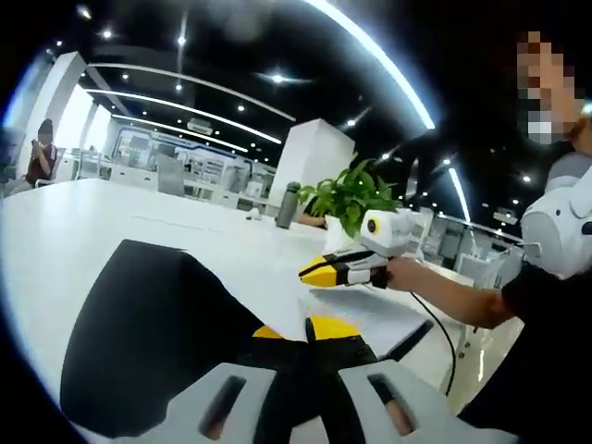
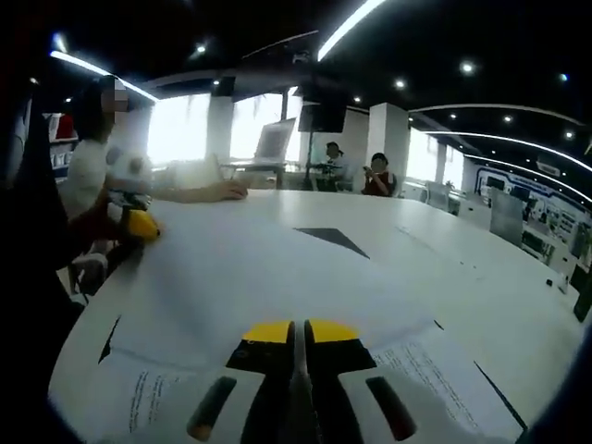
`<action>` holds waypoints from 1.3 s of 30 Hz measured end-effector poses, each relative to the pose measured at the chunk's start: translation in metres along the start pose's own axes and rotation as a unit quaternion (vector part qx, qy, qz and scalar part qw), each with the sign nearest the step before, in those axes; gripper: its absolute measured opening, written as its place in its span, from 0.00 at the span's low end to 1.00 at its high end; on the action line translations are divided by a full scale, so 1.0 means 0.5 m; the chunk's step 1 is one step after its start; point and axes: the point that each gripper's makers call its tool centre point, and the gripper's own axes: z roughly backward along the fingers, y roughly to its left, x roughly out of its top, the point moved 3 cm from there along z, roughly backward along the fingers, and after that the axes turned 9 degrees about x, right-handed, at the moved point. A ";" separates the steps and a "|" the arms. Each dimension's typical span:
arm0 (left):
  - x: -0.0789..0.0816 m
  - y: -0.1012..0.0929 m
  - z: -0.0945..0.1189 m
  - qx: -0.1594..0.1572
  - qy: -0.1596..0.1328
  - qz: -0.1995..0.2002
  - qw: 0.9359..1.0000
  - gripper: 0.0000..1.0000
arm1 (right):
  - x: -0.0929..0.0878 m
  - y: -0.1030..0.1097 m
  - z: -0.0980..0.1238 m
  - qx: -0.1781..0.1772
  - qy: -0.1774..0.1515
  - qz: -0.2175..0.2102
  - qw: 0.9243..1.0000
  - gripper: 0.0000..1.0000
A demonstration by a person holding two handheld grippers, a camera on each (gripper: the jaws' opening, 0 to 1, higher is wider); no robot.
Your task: Flip through the bound document one page at a time
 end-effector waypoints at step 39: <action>0.086 0.052 0.059 0.060 -0.036 -0.086 0.994 0.12 | -0.022 0.011 -0.040 0.035 0.017 -0.010 0.999 0.04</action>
